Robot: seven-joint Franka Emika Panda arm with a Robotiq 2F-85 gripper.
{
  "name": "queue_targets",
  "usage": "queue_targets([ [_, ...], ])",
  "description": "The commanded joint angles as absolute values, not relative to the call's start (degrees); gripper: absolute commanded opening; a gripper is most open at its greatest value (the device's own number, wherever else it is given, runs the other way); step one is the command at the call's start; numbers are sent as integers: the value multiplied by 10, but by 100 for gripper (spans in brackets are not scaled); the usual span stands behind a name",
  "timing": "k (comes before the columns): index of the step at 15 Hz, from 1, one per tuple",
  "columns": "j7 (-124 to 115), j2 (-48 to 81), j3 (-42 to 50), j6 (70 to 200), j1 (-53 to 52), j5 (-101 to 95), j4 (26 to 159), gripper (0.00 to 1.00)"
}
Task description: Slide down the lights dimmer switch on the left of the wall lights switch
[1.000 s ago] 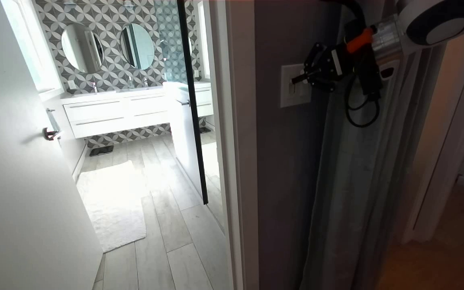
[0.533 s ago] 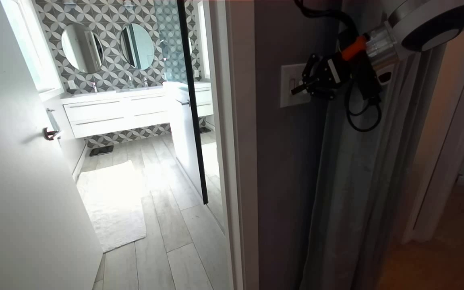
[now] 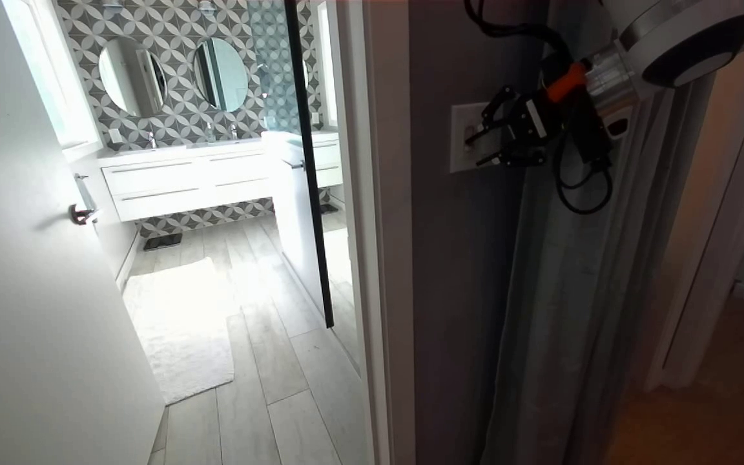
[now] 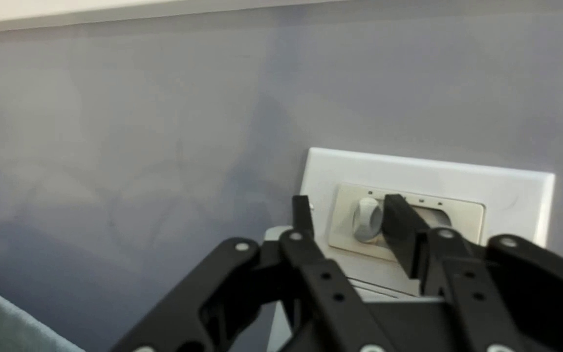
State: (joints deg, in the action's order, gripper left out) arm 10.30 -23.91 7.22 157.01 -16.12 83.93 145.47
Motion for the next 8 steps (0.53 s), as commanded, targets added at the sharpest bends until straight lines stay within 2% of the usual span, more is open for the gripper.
queue_targets([
  [1,88,-237,74,1565,-151,797,1455,74],
  [4,75,-255,78,1542,-141,744,1472,96],
  [5,71,-260,38,1513,-89,731,1477,99],
  [8,61,-282,26,1466,-51,676,1488,100],
])
